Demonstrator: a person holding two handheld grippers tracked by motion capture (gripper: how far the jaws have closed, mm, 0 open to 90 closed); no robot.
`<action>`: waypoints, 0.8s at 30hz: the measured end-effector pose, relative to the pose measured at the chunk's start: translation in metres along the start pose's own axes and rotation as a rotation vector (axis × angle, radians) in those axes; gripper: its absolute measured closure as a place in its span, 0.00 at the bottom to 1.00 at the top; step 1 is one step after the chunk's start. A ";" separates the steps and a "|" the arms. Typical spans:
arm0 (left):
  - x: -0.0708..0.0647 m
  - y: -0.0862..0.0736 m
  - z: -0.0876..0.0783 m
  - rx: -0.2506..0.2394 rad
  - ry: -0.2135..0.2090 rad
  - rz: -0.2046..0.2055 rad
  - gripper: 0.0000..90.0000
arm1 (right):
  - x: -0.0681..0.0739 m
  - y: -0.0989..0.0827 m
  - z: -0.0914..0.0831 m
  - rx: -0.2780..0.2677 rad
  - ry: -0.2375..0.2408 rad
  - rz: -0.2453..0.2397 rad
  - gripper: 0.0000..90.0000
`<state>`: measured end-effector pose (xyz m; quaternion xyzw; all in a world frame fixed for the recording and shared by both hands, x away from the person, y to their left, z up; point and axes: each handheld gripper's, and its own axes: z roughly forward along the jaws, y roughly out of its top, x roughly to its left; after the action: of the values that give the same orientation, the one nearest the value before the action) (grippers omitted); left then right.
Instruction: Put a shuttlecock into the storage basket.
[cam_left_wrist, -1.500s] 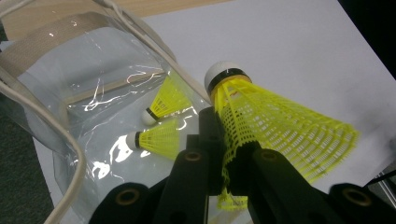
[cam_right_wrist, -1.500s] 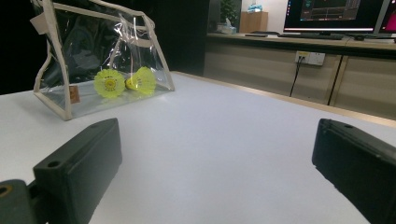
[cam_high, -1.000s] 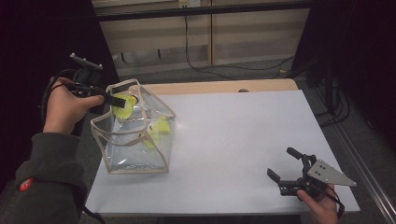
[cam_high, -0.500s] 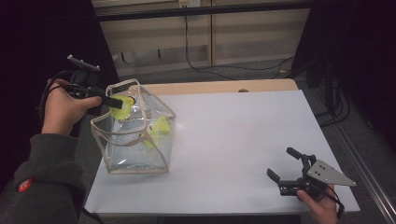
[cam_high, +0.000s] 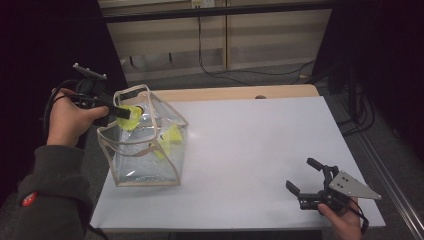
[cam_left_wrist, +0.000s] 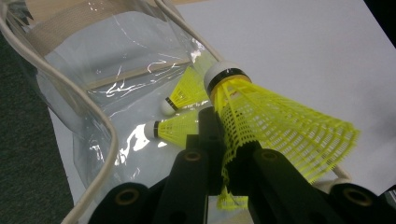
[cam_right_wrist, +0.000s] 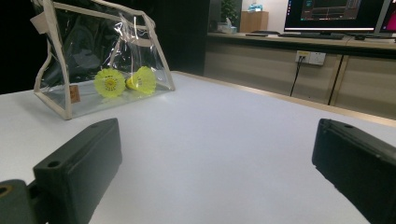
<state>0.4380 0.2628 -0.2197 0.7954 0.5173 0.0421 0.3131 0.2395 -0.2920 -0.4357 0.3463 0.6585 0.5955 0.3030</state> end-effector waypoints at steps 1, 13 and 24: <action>0.000 0.000 0.000 0.001 0.001 -0.001 0.97 | 0.000 0.000 0.000 0.000 0.000 0.000 0.01; 0.004 -0.004 0.004 0.008 0.010 0.001 0.97 | 0.000 0.000 0.000 0.000 0.001 0.001 0.01; 0.005 -0.006 0.009 0.022 0.007 0.002 0.97 | 0.000 0.000 0.000 -0.001 0.002 0.000 0.01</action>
<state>0.4391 0.2643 -0.2317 0.7990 0.5181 0.0397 0.3025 0.2394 -0.2920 -0.4356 0.3457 0.6586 0.5961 0.3023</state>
